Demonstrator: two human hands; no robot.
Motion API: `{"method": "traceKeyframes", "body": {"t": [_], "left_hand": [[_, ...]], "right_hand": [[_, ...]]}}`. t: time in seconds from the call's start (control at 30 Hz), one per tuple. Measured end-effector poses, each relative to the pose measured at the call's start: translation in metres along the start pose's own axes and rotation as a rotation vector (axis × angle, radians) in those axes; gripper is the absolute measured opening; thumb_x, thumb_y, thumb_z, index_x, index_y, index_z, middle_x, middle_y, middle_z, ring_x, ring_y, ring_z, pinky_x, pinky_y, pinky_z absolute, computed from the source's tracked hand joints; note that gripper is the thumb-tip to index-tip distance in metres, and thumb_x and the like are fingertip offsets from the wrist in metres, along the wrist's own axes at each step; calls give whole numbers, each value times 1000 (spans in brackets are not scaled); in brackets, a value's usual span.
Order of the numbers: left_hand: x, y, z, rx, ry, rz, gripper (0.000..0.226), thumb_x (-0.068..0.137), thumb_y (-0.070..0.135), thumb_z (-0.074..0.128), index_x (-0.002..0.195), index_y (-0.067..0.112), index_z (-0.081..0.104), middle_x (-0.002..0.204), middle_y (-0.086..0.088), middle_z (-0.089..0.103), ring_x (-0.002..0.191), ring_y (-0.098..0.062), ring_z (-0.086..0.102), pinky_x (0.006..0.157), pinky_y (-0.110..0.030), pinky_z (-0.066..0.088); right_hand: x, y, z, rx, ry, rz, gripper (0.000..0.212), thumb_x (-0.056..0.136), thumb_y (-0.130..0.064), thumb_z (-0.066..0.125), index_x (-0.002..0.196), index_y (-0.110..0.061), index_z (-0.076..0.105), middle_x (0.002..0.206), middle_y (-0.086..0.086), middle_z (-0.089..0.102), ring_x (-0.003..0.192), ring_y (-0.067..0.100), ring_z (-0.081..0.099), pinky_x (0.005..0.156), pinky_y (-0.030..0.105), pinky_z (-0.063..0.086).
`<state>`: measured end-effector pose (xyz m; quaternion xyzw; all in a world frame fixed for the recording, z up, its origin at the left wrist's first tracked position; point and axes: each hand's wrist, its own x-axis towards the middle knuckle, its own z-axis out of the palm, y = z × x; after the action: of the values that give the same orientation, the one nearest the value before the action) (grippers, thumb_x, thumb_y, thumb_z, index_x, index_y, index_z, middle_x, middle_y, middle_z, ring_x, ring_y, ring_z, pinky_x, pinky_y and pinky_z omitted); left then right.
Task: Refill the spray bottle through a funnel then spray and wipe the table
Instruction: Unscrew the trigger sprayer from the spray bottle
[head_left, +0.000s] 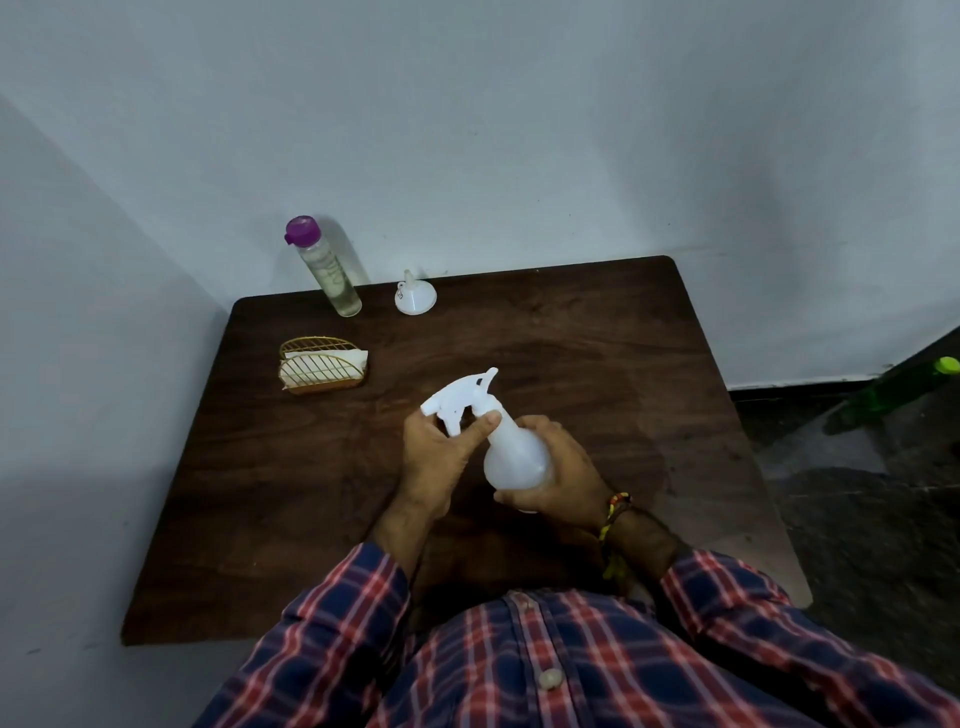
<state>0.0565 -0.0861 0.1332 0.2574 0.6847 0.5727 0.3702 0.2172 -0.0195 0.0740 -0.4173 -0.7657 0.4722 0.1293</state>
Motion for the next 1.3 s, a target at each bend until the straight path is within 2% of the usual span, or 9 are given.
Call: {"method": "traceKeyframes", "body": {"t": [0.07, 0.2, 0.33, 0.53, 0.7, 0.9, 1.07, 1.2, 1.3], "left_hand": [[-1, -1, 1, -17, 23, -10, 48, 72, 13, 85, 116, 12, 66, 109, -1, 74, 101, -15, 71, 87, -38, 59], [-5, -1, -2, 11, -107, 28, 36, 83, 6, 76, 117, 11, 67, 109, 0, 74, 104, -16, 70, 88, -32, 58], [-10, -2, 2, -12, 14, 28, 44, 74, 3, 82, 115, 10, 67, 109, 1, 73, 101, -11, 70, 83, -21, 56], [-11, -6, -4, 33, -80, 14, 44, 81, 8, 78, 123, 7, 65, 115, -5, 73, 110, -19, 68, 98, -45, 54], [-15, 5, 1, 21, 145, 42, 38, 76, 11, 82, 111, 5, 68, 102, -2, 75, 95, -15, 73, 86, -36, 60], [-18, 24, -5, 91, 200, 140, 19, 73, 20, 86, 81, 18, 69, 78, 3, 74, 70, -13, 72, 67, -36, 60], [-16, 44, -10, 92, 176, 228, 20, 76, 21, 83, 91, 20, 71, 86, 8, 75, 81, -7, 72, 72, -23, 58], [-14, 58, -17, 116, 169, 275, 32, 78, 26, 81, 104, 11, 70, 94, 3, 75, 89, -10, 72, 79, -25, 59], [-14, 68, -22, 60, 169, 291, 21, 80, 23, 81, 97, 17, 71, 92, 6, 76, 90, -12, 72, 82, -28, 58]], "right_hand": [[-1, -1, 2, -9, -4, -7, 93, 52, -59, 86, 130, -39, 41, 125, -11, 47, 112, 11, 51, 93, 41, 54], [-4, 3, 1, -23, 2, 3, 93, 54, -56, 88, 132, -36, 41, 126, -10, 47, 112, 11, 51, 92, 40, 55], [-7, 5, 3, -43, -52, -5, 93, 58, -48, 90, 134, -35, 38, 130, -9, 44, 116, 10, 48, 96, 40, 53], [-10, 9, 4, -42, -25, 4, 94, 58, -50, 89, 136, -33, 39, 131, -9, 44, 116, 10, 48, 96, 41, 53], [-10, 7, 5, -46, -34, -19, 95, 58, -52, 87, 138, -31, 39, 132, -9, 44, 118, 10, 48, 99, 42, 51], [-14, 6, 3, -61, 20, -51, 94, 59, -53, 87, 137, -34, 39, 132, -12, 43, 117, 7, 47, 100, 40, 49], [-15, 7, 2, -79, 4, -67, 93, 60, -49, 88, 138, -33, 39, 134, -11, 42, 119, 7, 46, 100, 36, 49], [-15, 9, 1, -92, 4, -57, 92, 62, -45, 90, 138, -32, 39, 136, -9, 42, 120, 8, 45, 100, 33, 46], [-15, 12, 1, -109, -2, -42, 93, 62, -45, 90, 139, -31, 39, 136, -9, 41, 120, 8, 45, 100, 34, 46]]}}
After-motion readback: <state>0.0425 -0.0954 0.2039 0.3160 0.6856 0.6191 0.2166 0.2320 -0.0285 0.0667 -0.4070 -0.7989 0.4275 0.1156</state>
